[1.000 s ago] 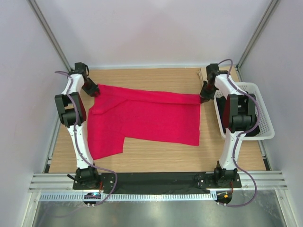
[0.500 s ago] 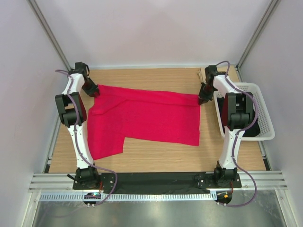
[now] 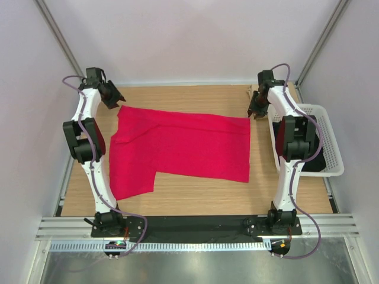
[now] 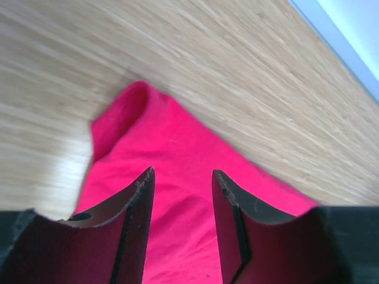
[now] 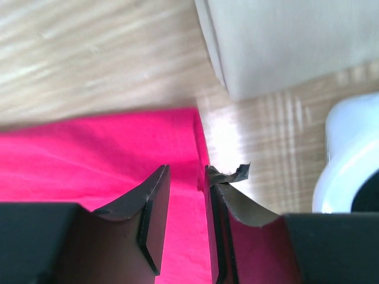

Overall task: Fold and stack the t-shirts
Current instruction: Fold the tshirt

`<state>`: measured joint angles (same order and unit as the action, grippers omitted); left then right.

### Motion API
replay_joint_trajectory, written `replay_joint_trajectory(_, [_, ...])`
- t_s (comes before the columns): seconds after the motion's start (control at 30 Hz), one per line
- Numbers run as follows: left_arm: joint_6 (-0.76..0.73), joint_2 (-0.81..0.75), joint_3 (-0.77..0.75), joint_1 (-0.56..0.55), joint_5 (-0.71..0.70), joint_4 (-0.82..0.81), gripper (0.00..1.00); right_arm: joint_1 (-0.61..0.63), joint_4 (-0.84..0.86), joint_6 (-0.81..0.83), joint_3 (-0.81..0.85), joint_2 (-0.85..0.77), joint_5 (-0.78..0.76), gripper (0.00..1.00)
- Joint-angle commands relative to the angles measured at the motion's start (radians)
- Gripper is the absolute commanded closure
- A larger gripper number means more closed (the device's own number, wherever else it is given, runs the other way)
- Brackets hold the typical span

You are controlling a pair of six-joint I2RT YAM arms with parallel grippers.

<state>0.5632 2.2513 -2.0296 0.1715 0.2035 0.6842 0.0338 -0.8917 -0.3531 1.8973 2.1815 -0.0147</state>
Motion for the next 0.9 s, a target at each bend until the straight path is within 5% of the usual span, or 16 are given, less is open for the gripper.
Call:
replay_joint_trajectory(0.0, [0.058, 0.048, -0.026, -0.001, 0.112, -0.071, 0.56, 0.031, 0.0, 0.023, 0.094, 0.056, -0.044, 0.63])
replay_joint_trajectory(0.27, [0.167, 0.077, 0.083, -0.003, 0.109, -0.15, 0.59, 0.072, 0.083, 0.002, 0.098, 0.096, -0.134, 0.64])
replay_joint_trajectory(0.63, [0.133, 0.215, -0.078, 0.003, -0.05, 0.11, 0.59, 0.077, 0.137, -0.027, 0.106, 0.205, -0.208, 0.71])
replay_joint_trajectory(0.87, [0.1, 0.234, -0.098, 0.028, -0.041, 0.132, 0.59, 0.075, 0.108, -0.011, 0.227, 0.284, -0.255, 0.71])
